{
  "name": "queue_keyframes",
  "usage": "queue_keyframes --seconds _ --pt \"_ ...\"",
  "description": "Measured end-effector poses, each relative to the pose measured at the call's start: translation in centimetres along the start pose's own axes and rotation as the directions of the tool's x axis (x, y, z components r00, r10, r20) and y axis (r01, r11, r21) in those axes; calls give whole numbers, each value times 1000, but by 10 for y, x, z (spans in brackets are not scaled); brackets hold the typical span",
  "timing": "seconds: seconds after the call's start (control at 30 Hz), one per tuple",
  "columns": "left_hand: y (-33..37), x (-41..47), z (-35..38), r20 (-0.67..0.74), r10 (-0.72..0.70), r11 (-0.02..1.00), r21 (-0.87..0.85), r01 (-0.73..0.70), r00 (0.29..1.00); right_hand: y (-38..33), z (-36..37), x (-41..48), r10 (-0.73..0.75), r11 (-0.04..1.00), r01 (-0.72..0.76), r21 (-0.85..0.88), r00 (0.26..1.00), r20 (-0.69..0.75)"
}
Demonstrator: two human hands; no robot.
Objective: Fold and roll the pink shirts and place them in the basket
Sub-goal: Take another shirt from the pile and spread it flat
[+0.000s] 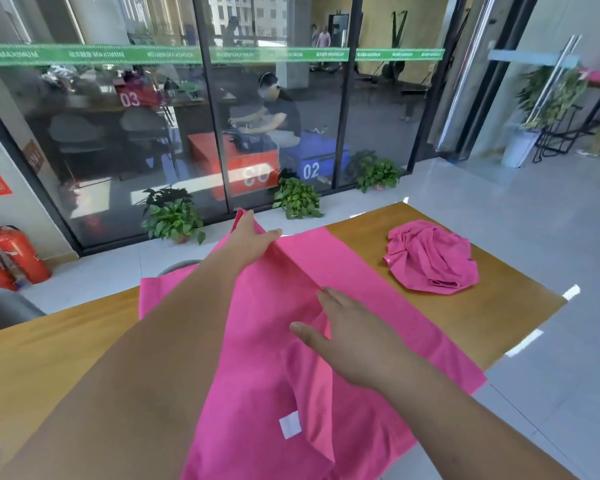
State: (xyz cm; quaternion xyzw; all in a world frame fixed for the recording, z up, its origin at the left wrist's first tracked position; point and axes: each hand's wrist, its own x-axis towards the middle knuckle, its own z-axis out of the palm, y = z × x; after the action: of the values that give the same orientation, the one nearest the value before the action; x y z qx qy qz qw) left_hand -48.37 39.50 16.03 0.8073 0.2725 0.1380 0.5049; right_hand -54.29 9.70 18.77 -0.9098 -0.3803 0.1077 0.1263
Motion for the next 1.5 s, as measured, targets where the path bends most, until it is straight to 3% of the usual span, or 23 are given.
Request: queue_keyframes --seconds 0.43,0.7,0.93,1.1,1.27,1.5 --pt "28 85 130 80 7 998 68 -13 997 128 -9 46 80 992 -83 96 996 32" --pt "41 121 207 97 -35 990 143 21 995 214 -20 68 49 987 -59 146 996 69" --pt "42 167 286 103 -77 974 222 53 992 307 -22 101 -6 961 -29 274 992 126" --pt "17 190 348 115 -152 953 280 114 982 383 19 147 7 915 -101 391 972 234" --pt "-34 133 407 112 -177 888 446 110 978 444 87 176 74 836 -299 460 892 446" --pt "-93 -10 424 57 -119 778 626 57 991 462 116 159 89 809 -296 508 916 391"
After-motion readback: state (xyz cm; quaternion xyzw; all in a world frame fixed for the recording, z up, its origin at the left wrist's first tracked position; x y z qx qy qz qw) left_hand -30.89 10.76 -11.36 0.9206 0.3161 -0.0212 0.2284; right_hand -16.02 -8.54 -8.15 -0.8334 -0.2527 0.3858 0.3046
